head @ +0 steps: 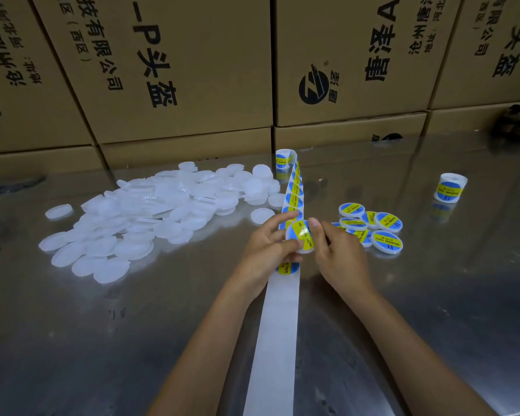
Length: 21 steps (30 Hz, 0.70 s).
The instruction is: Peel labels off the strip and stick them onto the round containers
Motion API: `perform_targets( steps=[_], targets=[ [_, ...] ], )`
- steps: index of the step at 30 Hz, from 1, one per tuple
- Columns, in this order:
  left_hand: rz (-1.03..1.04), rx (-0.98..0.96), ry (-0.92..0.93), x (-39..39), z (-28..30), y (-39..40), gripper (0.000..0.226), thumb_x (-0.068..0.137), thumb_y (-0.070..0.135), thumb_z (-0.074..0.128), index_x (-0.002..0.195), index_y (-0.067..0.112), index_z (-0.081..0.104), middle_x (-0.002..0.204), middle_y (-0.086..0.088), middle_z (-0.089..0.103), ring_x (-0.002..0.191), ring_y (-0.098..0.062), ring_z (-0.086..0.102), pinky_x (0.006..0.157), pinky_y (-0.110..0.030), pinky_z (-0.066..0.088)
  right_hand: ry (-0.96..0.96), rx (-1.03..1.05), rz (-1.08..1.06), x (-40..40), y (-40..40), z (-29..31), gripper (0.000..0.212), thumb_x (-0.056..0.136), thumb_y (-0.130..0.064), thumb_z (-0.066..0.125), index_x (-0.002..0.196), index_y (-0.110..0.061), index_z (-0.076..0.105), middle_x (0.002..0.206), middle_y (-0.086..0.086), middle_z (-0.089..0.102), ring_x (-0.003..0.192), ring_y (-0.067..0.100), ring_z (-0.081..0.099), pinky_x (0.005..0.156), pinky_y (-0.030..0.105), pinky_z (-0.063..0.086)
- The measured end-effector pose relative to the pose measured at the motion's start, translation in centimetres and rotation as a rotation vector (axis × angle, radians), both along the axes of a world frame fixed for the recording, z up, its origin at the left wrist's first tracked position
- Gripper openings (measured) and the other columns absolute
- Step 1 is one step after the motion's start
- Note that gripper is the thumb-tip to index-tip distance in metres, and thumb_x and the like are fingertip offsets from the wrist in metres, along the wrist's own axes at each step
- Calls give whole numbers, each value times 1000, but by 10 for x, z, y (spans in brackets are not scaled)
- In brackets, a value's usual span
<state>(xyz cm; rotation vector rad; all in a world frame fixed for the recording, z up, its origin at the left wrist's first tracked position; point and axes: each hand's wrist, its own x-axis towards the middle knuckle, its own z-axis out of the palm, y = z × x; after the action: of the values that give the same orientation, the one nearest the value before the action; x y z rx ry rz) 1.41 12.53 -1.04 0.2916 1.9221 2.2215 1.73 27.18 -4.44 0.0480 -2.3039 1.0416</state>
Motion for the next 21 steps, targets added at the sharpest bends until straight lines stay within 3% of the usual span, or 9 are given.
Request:
perform_targets(
  steps=[3,6,9,13,15,18,21],
  targets=[
    [-34,3,52,-1,1,-8,45,85,-12,68,123,12,67,103,-12,76,81,-25,74,73,-32,62,-27,-136,127,0,-2,2,40,104,-41,40,64,-36,43,56,-13,51,55,8,44,54,29,33],
    [24,78,25,0,4,-8,37,82,-10,73,114,8,67,99,-16,76,84,-31,76,70,-33,63,-49,-228,195,2,-5,5,39,101,-54,35,67,-37,46,60,-14,52,57,4,46,58,26,39],
    [87,139,9,0,6,-8,28,84,-8,71,106,9,66,96,-14,77,81,-29,76,65,-31,62,-106,-126,232,4,-7,4,40,91,-72,36,76,-38,49,65,-15,57,61,4,53,58,29,42],
    [181,169,5,0,6,-5,20,86,-3,72,99,11,70,86,-9,78,74,-23,76,56,-27,59,-109,-72,230,2,-7,4,46,84,-77,45,81,-31,54,67,-7,59,61,7,53,60,36,47],
    [244,153,16,2,5,-3,12,85,7,77,96,6,71,79,-6,77,69,-20,75,50,-26,57,-93,-49,229,2,-6,4,49,82,-77,48,78,-29,52,64,-4,56,57,9,50,58,39,46],
    [297,99,40,0,3,-2,18,85,14,78,95,1,72,79,-5,77,65,-18,74,46,-26,56,-62,-8,219,6,-6,4,37,83,-74,48,71,-39,47,59,-11,51,54,8,47,53,28,35],
    [290,63,59,-1,3,-3,16,87,18,77,93,4,72,79,-2,77,64,-17,73,45,-25,55,-48,14,201,7,-8,5,40,91,-67,43,66,-36,40,56,-13,46,52,11,42,51,29,31]
  ],
)
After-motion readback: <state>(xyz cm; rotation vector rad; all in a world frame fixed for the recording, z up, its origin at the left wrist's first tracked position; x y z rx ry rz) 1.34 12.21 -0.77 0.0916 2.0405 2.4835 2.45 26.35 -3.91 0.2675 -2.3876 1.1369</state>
